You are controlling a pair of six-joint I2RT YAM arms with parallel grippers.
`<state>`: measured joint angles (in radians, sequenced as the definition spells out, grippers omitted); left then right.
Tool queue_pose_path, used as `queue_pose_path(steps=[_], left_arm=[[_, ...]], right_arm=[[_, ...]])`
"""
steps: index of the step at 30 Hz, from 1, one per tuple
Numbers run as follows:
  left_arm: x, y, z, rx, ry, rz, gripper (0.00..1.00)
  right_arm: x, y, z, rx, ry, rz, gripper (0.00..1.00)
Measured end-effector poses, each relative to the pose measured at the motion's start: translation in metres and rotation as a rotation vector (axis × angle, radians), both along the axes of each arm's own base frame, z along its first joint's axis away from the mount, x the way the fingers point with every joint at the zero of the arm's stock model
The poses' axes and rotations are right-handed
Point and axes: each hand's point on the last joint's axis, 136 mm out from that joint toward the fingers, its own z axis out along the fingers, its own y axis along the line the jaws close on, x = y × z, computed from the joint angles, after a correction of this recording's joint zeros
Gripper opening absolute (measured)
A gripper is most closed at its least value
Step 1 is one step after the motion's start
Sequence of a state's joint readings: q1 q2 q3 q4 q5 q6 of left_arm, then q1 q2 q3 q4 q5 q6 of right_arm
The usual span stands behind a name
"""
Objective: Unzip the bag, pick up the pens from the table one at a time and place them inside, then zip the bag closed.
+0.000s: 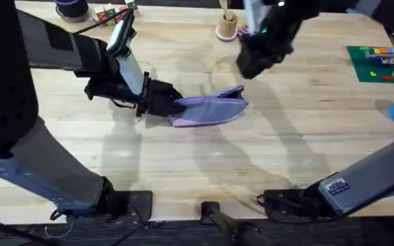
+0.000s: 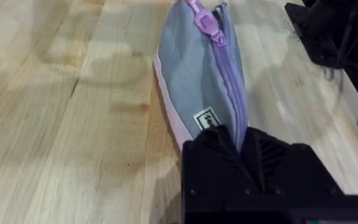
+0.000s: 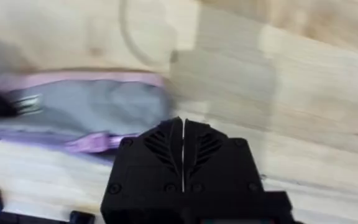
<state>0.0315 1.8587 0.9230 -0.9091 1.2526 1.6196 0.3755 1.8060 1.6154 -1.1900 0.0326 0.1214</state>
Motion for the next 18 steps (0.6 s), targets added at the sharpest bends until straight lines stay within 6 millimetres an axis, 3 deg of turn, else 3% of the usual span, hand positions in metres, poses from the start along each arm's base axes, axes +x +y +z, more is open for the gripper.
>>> queue_pose_path(steps=[3, 7, 18], left_arm=[[0.000, 0.000, 0.000, 0.000, 0.003, 0.000, 0.043], [-0.001, 0.000, 0.000, 0.000, 0.005, 0.000, 0.043], [-0.001, 0.000, 0.000, 0.000, 0.007, 0.000, 0.042]], right_arm=[[0.007, -0.024, 0.000, -0.027, -0.004, -0.043, 0.033], [0.011, -0.041, 0.000, -0.042, -0.004, -0.077, 0.033], [-0.004, -0.044, 0.000, -0.072, 0.050, -0.062, 0.030]])
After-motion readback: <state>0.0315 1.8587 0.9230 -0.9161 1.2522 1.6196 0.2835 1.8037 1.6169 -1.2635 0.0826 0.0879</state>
